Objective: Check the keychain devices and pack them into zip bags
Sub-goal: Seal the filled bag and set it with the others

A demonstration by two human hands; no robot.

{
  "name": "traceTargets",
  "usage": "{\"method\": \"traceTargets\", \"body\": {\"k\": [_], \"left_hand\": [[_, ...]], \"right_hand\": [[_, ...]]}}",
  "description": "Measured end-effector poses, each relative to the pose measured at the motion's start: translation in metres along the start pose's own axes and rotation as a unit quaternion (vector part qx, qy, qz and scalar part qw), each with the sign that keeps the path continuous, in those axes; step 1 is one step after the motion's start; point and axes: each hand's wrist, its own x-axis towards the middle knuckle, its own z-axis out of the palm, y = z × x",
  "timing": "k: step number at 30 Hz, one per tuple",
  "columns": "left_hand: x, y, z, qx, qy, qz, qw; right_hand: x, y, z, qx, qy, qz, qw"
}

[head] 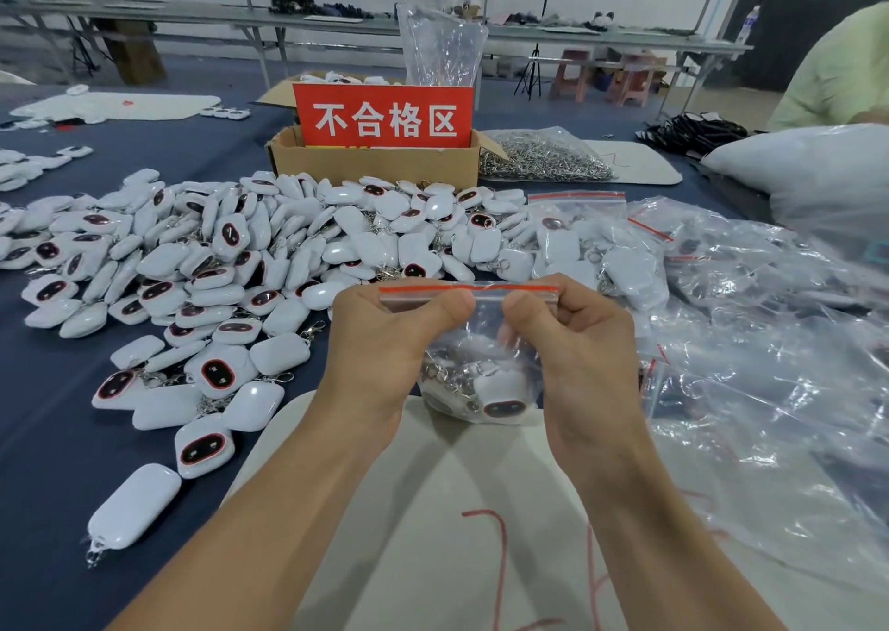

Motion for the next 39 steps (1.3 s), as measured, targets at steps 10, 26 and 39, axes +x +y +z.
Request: {"method": "traceTargets", "body": {"k": [10,26,39], "left_hand": [[-0.003,-0.002,0.002,0.031,-0.044,0.037,0.998],[-0.001,0.002,0.0,0.012,-0.023,-0.011,1.0],[0.005,0.0,-0.003,0.005,0.019,0.004,1.0]], "right_hand": [[-0.001,0.002,0.001,0.005,-0.02,0.002,1.0],[0.002,0.001,-0.008,0.002,-0.002,0.012,1.0],[0.004,-0.006,-0.015,0.044,0.044,0.109,0.992]]}}
